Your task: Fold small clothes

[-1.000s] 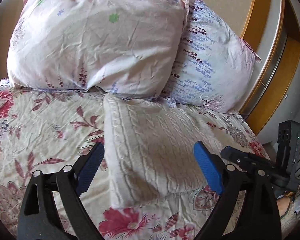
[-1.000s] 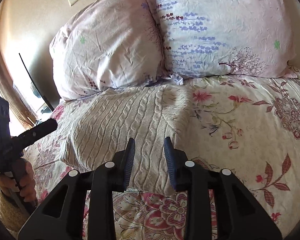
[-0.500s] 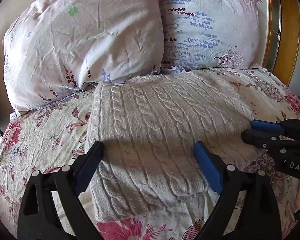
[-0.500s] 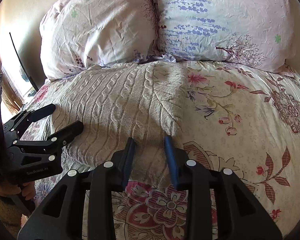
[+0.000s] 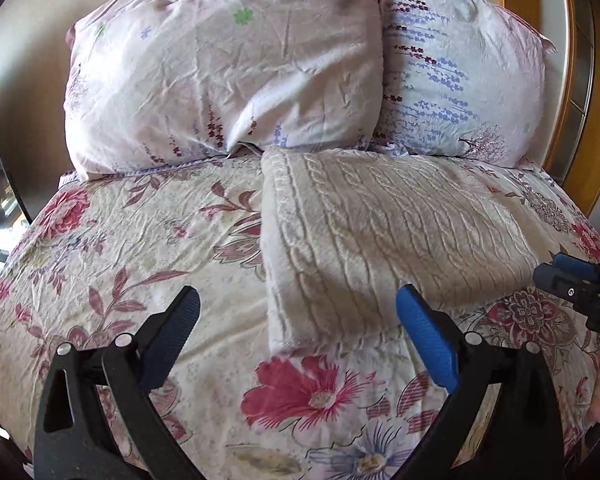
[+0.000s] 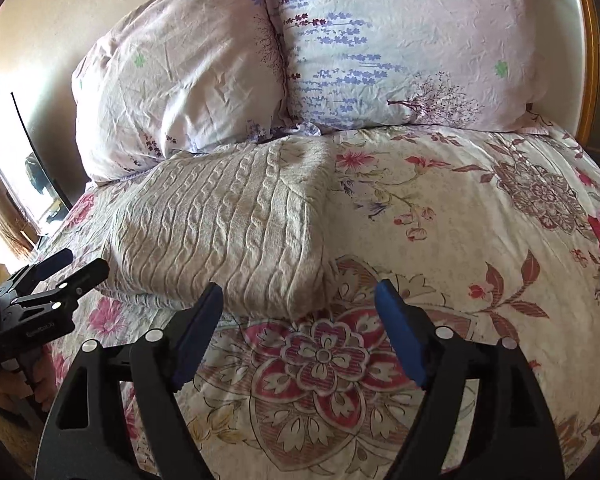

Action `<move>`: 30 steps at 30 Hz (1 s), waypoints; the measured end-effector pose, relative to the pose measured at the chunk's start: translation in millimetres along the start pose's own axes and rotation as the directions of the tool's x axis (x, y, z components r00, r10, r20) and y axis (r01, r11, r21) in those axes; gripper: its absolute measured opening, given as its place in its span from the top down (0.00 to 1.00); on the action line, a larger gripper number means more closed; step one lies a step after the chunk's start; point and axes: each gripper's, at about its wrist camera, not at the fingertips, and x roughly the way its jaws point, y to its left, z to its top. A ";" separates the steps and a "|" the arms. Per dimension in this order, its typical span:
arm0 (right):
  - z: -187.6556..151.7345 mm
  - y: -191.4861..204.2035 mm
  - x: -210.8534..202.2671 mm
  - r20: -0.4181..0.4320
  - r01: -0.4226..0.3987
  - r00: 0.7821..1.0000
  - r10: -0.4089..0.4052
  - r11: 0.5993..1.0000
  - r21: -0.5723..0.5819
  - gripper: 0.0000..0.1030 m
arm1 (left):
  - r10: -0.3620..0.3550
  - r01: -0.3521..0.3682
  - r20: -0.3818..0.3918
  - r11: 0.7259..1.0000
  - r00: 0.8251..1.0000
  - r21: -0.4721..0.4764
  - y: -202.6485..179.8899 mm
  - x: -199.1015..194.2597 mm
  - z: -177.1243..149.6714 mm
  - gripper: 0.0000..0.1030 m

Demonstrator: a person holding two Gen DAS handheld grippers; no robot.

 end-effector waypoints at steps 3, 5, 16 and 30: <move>-11.7 8.4 -0.3 -0.022 0.004 1.000 -0.004 1.000 -0.003 0.09 | 0.017 -0.018 -0.024 0.999 1.000 -0.030 12.6 -5.9 -14.2 0.03; -16.9 16.0 3.1 -0.034 0.033 0.999 -0.033 0.999 -0.016 0.06 | 0.019 -0.020 -0.040 0.999 0.999 -0.038 16.4 -5.5 -21.7 0.02; -32.0 33.5 30.2 -0.150 0.119 0.981 -0.122 0.992 -0.032 0.01 | 0.059 -0.064 -0.172 0.998 0.983 -0.026 13.9 19.2 -36.5 0.02; -35.8 45.3 36.6 -0.168 0.195 0.963 -0.209 0.976 -0.094 0.01 | 0.062 -0.067 -0.209 0.998 0.976 -0.016 12.8 26.4 -38.3 0.02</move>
